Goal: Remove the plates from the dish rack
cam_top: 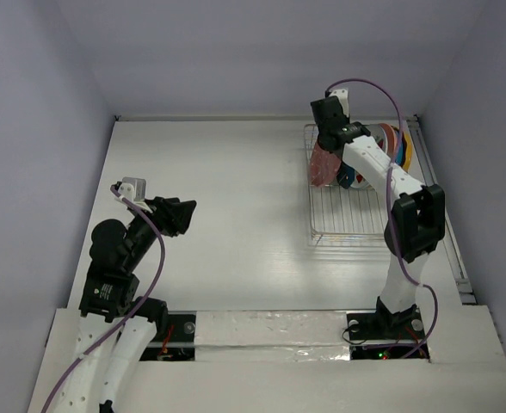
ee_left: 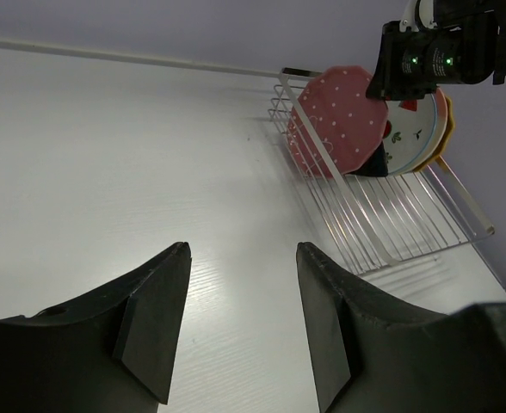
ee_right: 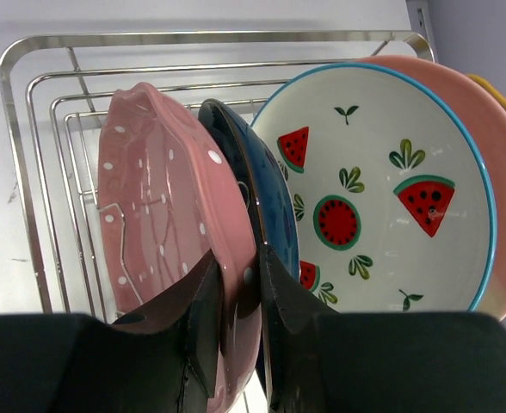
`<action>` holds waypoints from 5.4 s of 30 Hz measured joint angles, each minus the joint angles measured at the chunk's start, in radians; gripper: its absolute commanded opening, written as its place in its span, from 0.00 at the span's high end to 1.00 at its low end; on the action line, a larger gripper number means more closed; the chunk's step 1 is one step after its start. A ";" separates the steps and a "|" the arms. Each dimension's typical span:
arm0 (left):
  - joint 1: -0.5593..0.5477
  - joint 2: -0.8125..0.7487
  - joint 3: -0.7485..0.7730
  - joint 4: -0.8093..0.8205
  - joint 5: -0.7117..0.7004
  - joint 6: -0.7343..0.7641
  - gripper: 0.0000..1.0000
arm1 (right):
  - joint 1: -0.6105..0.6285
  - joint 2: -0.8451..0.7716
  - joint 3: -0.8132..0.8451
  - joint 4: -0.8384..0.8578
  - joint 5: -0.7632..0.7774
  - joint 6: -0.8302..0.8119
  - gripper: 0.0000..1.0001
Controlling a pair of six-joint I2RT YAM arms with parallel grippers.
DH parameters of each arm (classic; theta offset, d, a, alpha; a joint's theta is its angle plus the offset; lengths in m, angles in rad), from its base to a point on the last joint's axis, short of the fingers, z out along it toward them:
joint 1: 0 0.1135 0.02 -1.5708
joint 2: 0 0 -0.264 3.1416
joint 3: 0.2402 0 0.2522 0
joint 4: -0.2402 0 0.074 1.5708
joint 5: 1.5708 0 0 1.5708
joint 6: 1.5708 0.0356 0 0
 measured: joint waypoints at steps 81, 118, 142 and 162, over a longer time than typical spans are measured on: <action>-0.007 -0.011 0.000 -0.052 -0.106 -0.001 0.47 | 0.403 0.651 0.410 0.439 -0.634 0.802 0.08; -0.008 -0.019 0.000 -0.051 -0.106 -0.006 0.63 | -0.026 -0.150 -0.280 0.106 -0.073 0.039 0.37; -0.014 -0.050 0.000 -0.053 -0.122 -0.006 0.62 | -0.063 0.159 0.066 -0.063 0.095 -0.101 0.85; -0.026 -0.056 0.000 -0.052 -0.127 -0.006 0.62 | -0.023 0.086 0.077 -0.060 0.188 -0.291 1.00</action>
